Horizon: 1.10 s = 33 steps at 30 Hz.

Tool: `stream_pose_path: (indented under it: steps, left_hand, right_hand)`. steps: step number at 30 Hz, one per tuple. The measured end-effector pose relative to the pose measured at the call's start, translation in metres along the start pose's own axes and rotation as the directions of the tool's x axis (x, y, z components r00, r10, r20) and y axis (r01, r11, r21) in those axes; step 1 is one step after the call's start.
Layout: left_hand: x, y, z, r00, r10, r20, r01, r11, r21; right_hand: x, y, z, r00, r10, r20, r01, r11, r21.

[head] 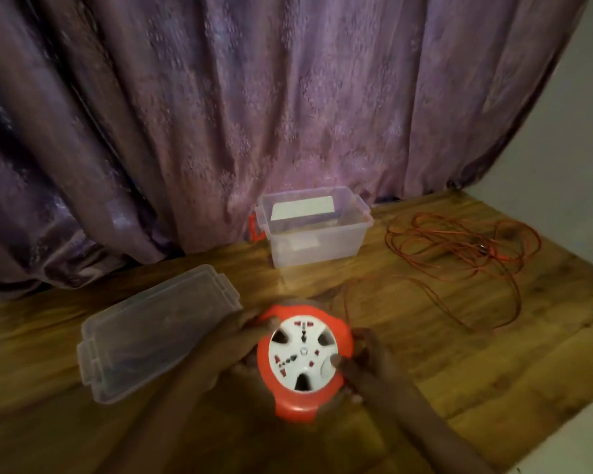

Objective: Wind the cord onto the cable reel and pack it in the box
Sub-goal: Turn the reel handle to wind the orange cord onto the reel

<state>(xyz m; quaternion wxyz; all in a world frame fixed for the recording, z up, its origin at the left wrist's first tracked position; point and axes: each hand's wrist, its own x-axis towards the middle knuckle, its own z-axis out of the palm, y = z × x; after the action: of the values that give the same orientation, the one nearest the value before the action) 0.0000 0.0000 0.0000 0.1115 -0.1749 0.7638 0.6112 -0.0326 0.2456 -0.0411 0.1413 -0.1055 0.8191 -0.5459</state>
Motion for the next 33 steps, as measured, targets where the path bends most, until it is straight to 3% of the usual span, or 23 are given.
stream_pose_path:
  steps: [5, 12, 18, 20, 22, 24, 26, 30, 33]
  left_hand:
    - [0.033, 0.002, 0.012, 0.984, 0.176, 0.004, -0.175, 0.984, -0.034]
    - [0.014, -0.018, 0.018, 0.948, 0.306, 0.081, -0.305, 0.952, -0.028]
    - [-0.032, -0.020, 0.005, 0.918, 0.396, 0.021, -0.395, 0.918, -0.042]
    - [-0.043, -0.018, -0.001, 0.900, 0.436, -0.020, -0.436, 0.899, -0.032]
    - [-0.049, -0.014, -0.007, 0.884, 0.464, -0.054, -0.465, 0.885, -0.010]
    - [-0.055, -0.010, -0.012, 0.874, 0.481, -0.074, -0.482, 0.876, -0.006]
    - [-0.057, -0.006, -0.016, 0.861, 0.503, -0.082, -0.503, 0.864, 0.018]
    - [-0.062, 0.001, -0.020, 0.823, 0.561, -0.091, -0.554, 0.827, 0.095]
    - [-0.060, 0.002, -0.019, 0.781, 0.614, -0.114, -0.599, 0.788, 0.145]
  right_hand:
    - [0.010, 0.014, -0.007, 0.967, -0.182, -0.181, 0.173, 0.983, -0.066]
    - [-0.021, 0.027, 0.009, 0.910, -0.271, -0.312, 0.227, 0.959, -0.172]
    - [-0.061, -0.003, 0.030, 0.850, -0.382, -0.362, 0.206, 0.874, -0.439]
    - [-0.072, -0.013, 0.038, 0.807, -0.476, -0.349, 0.194, 0.772, -0.605]
    - [-0.082, -0.024, 0.047, 0.725, -0.622, -0.296, 0.171, 0.580, -0.797]
    - [-0.090, -0.036, 0.057, 0.655, -0.736, -0.171, 0.161, 0.357, -0.920]
    - [-0.092, -0.045, 0.066, 0.631, -0.774, -0.055, 0.168, 0.206, -0.964]
    - [-0.088, -0.056, 0.079, 0.655, -0.755, 0.027, 0.129, 0.076, -0.989]
    - [-0.082, -0.059, 0.083, 0.613, -0.790, -0.039, 0.054, 0.091, -0.994]
